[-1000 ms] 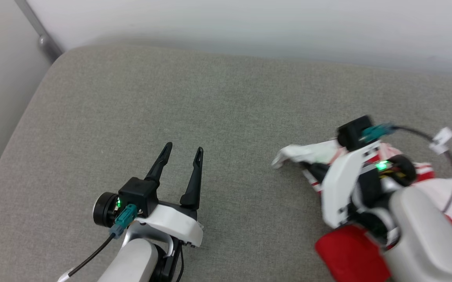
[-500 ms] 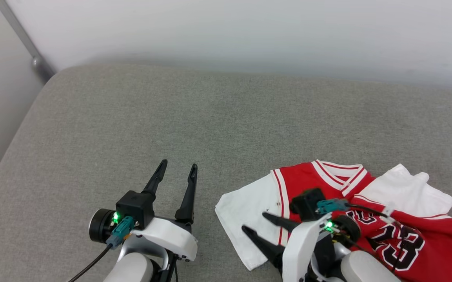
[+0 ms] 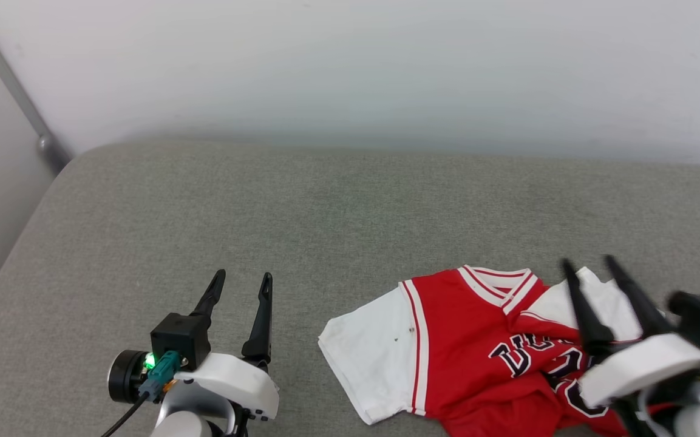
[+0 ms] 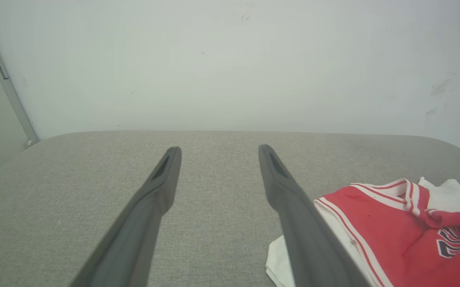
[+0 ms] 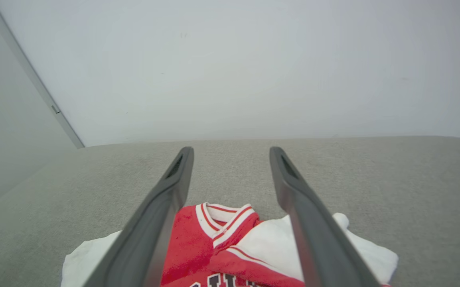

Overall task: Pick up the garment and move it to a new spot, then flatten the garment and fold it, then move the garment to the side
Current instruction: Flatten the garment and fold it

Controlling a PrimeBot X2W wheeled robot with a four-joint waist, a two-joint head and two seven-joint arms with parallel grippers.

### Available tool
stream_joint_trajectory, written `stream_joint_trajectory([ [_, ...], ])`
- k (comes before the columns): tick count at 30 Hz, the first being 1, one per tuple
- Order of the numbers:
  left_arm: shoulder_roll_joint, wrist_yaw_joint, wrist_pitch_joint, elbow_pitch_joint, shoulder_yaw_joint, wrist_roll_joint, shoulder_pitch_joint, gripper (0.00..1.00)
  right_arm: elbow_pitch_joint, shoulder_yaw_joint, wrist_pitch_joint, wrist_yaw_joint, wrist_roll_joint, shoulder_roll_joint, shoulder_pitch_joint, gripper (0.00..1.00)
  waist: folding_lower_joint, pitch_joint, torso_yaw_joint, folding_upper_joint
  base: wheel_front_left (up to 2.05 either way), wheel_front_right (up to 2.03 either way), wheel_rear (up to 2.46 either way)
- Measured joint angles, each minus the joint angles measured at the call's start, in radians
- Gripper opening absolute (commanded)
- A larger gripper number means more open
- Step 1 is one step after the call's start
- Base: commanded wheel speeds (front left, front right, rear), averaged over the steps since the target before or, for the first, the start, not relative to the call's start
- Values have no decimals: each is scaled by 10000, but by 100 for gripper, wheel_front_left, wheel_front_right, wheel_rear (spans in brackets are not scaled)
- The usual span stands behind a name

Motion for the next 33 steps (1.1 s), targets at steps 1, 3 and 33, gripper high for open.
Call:
stream_joint_trajectory([
  [1,23,36,21,-50,12,-12,23,100,-98,-451,-4,0,-161,33,167,100,0,-39,-38,0,0,0,0],
  [3,75,119,71,-153,42,-27,132,100,-313,-1221,73,-2,-378,105,490,100,0,-97,-121,0,0,0,0],
  [33,1170,-1801,4740,780,-1404,-393,-2317,100,-2861,-1409,1333,0,-1248,596,1718,100,0,453,-1270,1,0,0,0],
])
